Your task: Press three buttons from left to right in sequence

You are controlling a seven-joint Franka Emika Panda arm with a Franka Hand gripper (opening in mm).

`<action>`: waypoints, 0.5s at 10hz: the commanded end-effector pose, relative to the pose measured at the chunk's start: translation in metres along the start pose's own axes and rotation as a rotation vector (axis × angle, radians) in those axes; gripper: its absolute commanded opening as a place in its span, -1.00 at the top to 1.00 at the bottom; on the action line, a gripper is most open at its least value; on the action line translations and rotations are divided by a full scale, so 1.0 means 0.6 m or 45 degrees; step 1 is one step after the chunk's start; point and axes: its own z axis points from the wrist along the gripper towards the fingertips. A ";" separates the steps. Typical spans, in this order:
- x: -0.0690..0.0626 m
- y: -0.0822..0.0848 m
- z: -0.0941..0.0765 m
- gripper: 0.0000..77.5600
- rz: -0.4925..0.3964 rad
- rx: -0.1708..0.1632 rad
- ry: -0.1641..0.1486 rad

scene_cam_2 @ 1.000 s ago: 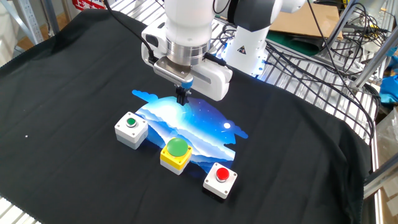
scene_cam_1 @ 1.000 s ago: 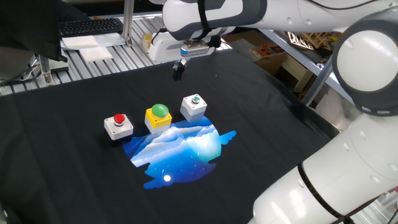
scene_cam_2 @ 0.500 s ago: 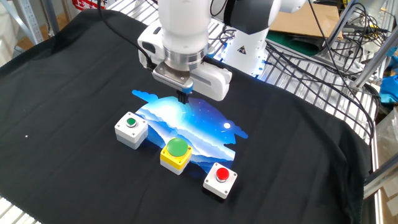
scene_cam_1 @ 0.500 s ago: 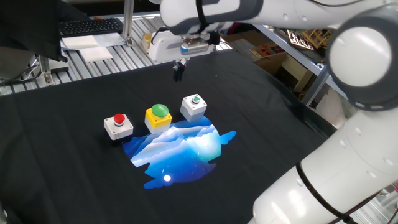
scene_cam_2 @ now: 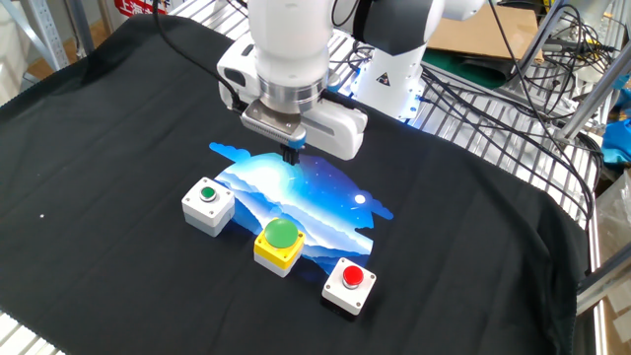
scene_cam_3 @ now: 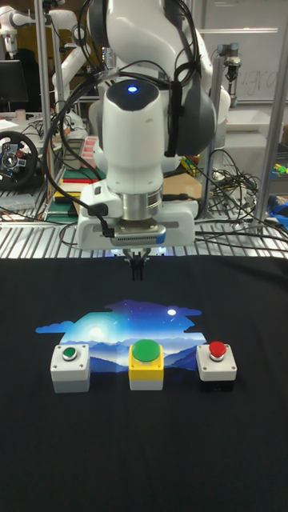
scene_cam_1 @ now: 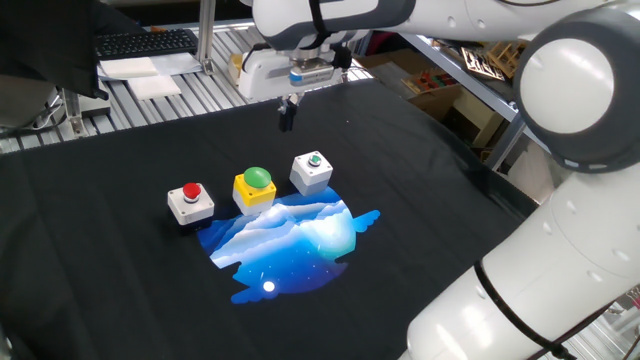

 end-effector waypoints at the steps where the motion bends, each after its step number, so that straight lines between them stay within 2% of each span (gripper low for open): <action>1: -0.008 -0.004 -0.002 1.00 0.009 -0.003 -0.003; 5: -0.023 -0.011 0.001 1.00 0.012 0.003 -0.012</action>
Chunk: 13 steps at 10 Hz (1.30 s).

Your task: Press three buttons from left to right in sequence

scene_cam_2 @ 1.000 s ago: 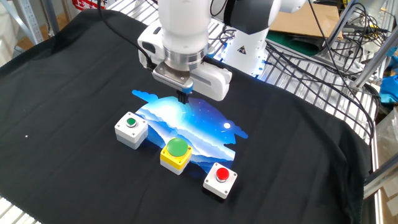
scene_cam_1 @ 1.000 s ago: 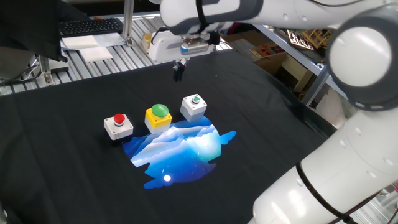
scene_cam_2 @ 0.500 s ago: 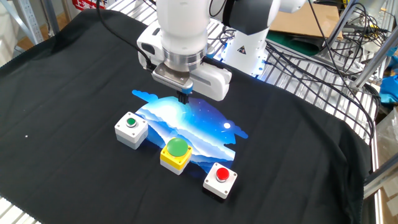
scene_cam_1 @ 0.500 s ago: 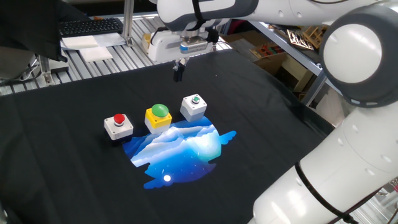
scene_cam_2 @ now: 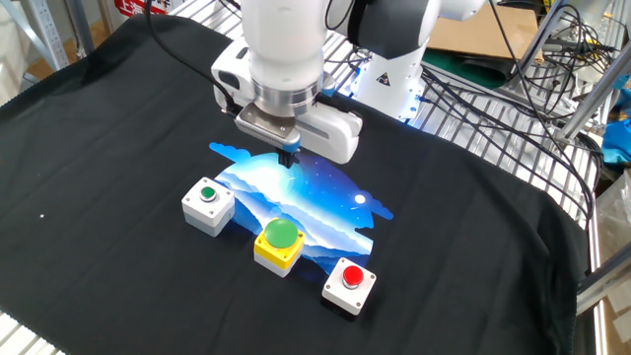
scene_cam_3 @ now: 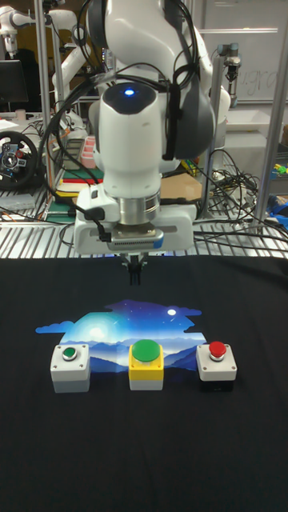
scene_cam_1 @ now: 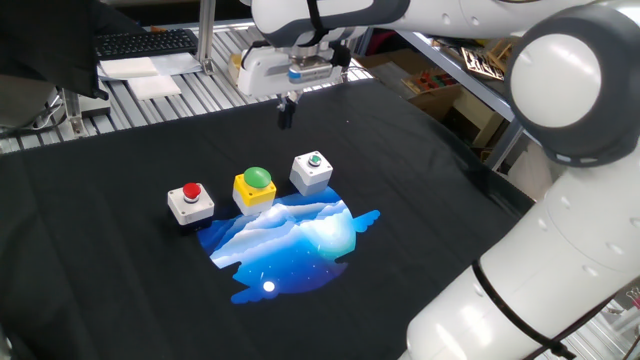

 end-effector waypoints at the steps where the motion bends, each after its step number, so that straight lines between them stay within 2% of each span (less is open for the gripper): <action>1: -0.008 -0.006 0.002 1.00 0.007 0.002 -0.017; 4: -0.020 -0.019 0.010 1.00 -0.008 0.002 -0.030; 6: -0.030 -0.043 0.014 1.00 -0.050 -0.003 -0.029; 7: -0.036 -0.065 0.019 1.00 -0.069 -0.008 -0.030; 8: -0.038 -0.076 0.023 1.00 -0.056 -0.001 -0.039; 10: -0.041 -0.093 0.029 1.00 -0.061 0.004 -0.051; 11: -0.041 -0.093 0.029 1.00 -0.061 0.004 -0.051; 13: -0.047 -0.134 0.041 1.00 -0.097 0.004 -0.062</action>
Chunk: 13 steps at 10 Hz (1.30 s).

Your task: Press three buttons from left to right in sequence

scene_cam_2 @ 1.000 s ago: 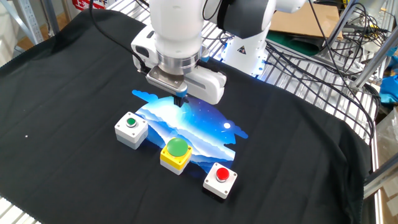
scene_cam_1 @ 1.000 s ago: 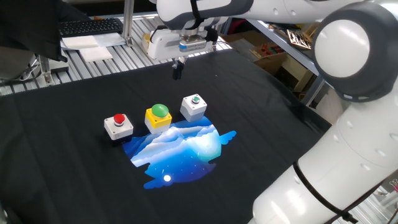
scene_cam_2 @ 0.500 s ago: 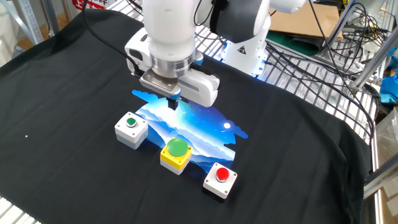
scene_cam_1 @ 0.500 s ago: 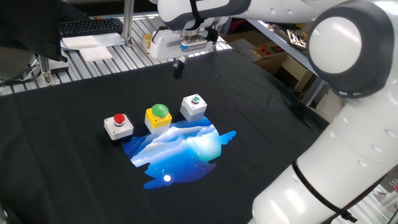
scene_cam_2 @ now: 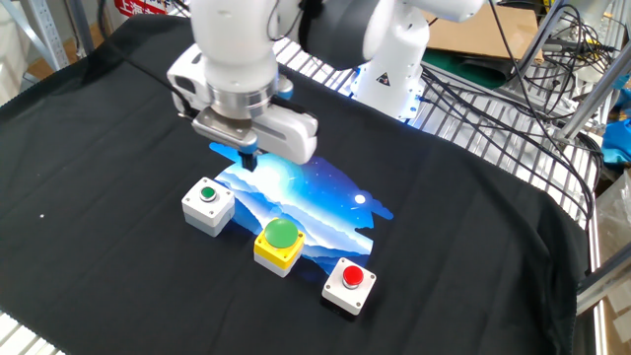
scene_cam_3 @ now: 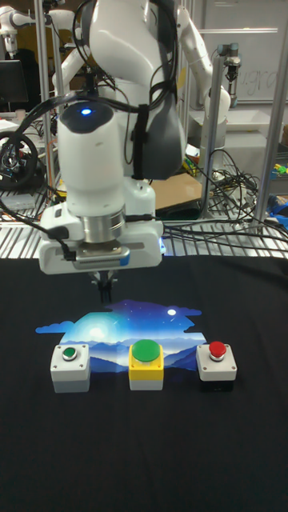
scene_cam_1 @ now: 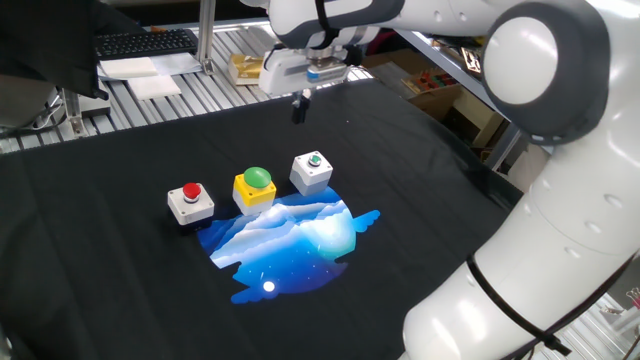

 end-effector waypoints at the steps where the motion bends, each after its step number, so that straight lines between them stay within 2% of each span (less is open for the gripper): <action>1: -0.005 -0.057 0.016 1.00 -0.061 0.003 -0.017; 4: 0.000 -0.093 0.028 1.00 -0.089 0.003 -0.018; 5: 0.001 -0.097 0.029 1.00 -0.085 0.005 -0.020; 7: 0.007 -0.122 0.036 1.00 -0.022 0.007 -0.030; 10: 0.013 -0.142 0.042 1.00 -0.012 0.008 -0.029; 12: 0.019 -0.158 0.046 1.00 -0.018 0.014 -0.053; 13: 0.021 -0.164 0.048 1.00 -0.018 0.017 -0.052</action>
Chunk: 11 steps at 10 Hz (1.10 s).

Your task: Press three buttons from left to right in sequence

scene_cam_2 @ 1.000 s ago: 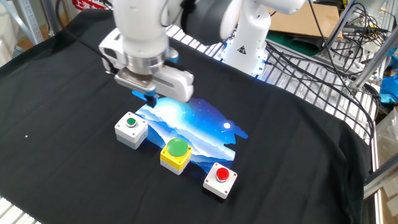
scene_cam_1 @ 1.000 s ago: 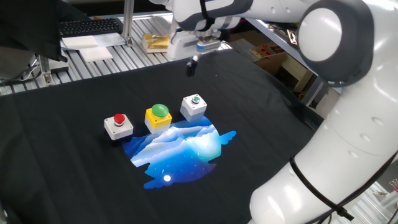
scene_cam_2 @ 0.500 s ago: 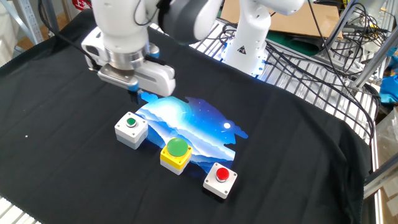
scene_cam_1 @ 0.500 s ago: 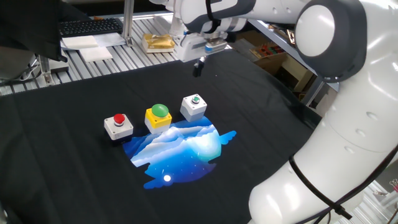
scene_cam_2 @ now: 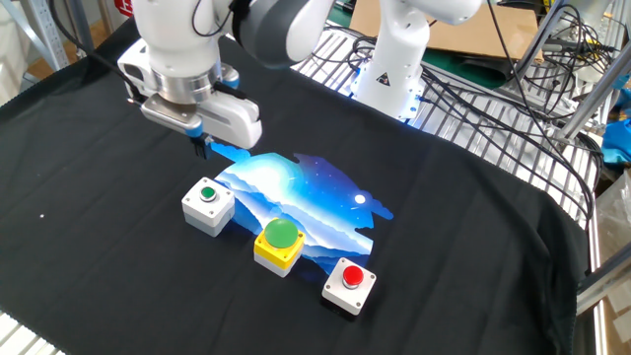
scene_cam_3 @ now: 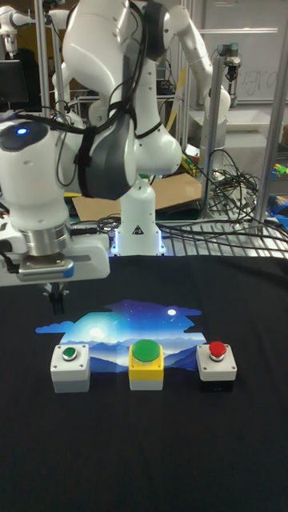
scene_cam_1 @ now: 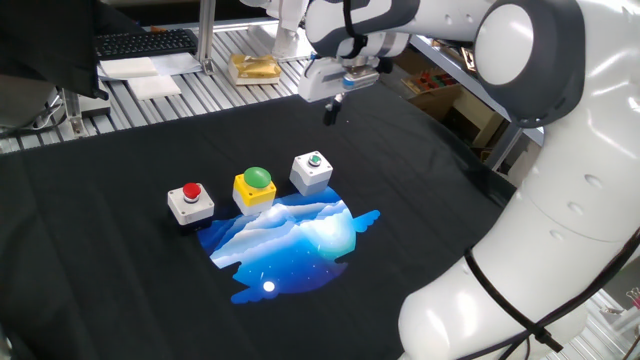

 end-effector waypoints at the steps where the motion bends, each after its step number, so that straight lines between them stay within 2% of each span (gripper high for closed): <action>1: 0.008 -0.019 0.004 1.00 -0.010 0.008 -0.012; 5: 0.011 -0.027 0.008 1.00 0.030 0.012 -0.017; 7: 0.009 -0.025 0.015 1.00 0.038 0.031 -0.050; 10: 0.009 -0.025 0.016 1.00 0.045 0.038 -0.051; 11: 0.009 -0.025 0.016 1.00 0.074 0.046 -0.093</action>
